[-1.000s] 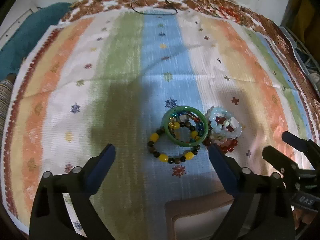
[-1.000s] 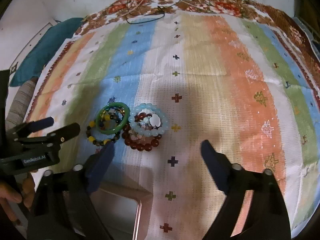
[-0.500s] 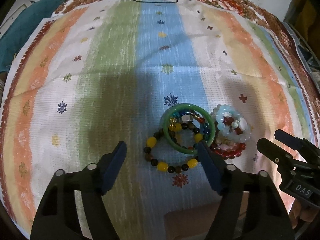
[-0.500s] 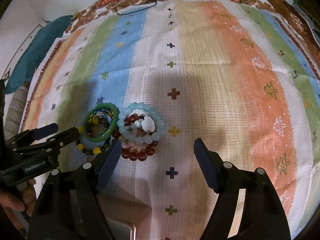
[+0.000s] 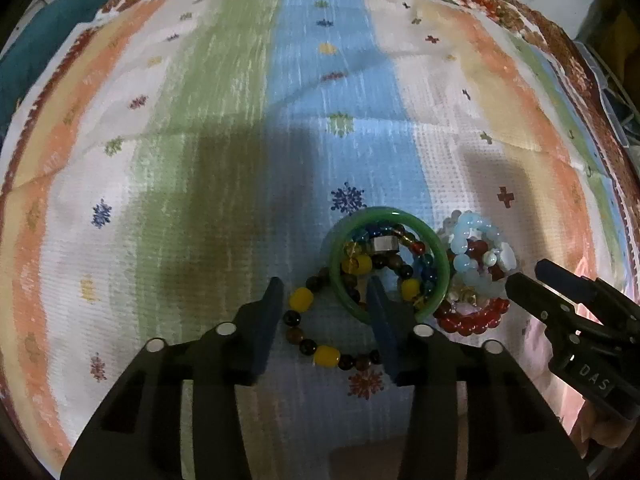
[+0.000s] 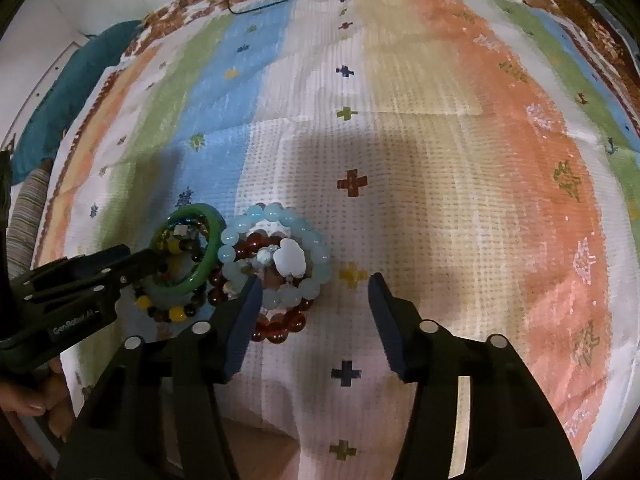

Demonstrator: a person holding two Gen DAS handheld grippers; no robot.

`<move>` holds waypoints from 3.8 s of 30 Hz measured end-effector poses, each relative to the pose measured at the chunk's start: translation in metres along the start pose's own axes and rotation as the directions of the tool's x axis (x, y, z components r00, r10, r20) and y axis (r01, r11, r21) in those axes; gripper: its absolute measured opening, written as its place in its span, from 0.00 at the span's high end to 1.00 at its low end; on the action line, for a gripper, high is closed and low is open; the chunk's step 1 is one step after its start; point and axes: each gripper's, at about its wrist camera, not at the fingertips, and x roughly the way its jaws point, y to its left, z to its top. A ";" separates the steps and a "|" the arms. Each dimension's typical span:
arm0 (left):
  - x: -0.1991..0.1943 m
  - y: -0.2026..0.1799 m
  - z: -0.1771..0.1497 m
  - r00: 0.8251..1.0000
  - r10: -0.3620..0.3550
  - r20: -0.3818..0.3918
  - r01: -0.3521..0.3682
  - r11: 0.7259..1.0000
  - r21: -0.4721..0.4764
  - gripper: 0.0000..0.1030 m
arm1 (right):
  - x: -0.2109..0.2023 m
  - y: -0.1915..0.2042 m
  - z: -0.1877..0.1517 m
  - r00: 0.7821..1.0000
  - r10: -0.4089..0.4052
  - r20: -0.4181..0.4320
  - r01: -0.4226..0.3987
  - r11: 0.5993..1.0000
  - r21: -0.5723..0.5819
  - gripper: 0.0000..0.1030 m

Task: Organize jewelry
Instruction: 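Close left tool on green jade bangle while right tool closes on pale blue bracelet, then lift green jade bangle with left tool while right tool holds pale blue bracelet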

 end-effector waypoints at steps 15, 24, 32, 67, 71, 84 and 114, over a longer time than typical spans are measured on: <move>0.007 0.001 -0.002 1.000 0.015 -0.004 -0.015 1.000 0.011 0.89 | 0.014 0.001 0.003 0.999 0.046 -0.028 -0.045 0.998 0.037 0.79; -0.013 -0.004 0.000 0.999 0.032 0.034 -0.033 0.999 0.037 0.94 | 0.003 0.004 0.004 1.000 0.025 -0.008 -0.025 1.000 0.002 0.81; -0.026 -0.003 0.000 0.998 0.030 0.060 -0.032 0.999 0.041 0.93 | -0.021 0.014 0.005 0.999 0.003 0.048 0.000 0.998 -0.057 0.81; -0.073 -0.004 -0.007 0.989 -0.002 0.148 -0.002 1.000 0.029 1.00 | -0.074 0.035 -0.012 0.988 0.006 0.152 0.016 0.990 -0.142 0.91; -0.085 -0.009 -0.013 0.985 -0.012 0.171 0.004 0.999 0.042 1.00 | -0.082 0.038 -0.016 0.986 0.011 0.167 0.015 0.988 -0.153 0.91; -0.054 0.020 -0.014 0.997 0.011 0.078 -0.008 0.999 -0.038 0.95 | -0.089 0.045 -0.024 0.985 0.037 0.171 -0.007 0.986 -0.169 0.91; 0.011 0.043 0.000 0.997 0.071 -0.022 -0.073 0.995 -0.074 0.93 | -0.077 0.051 -0.017 0.990 0.048 0.133 -0.019 0.978 -0.210 0.91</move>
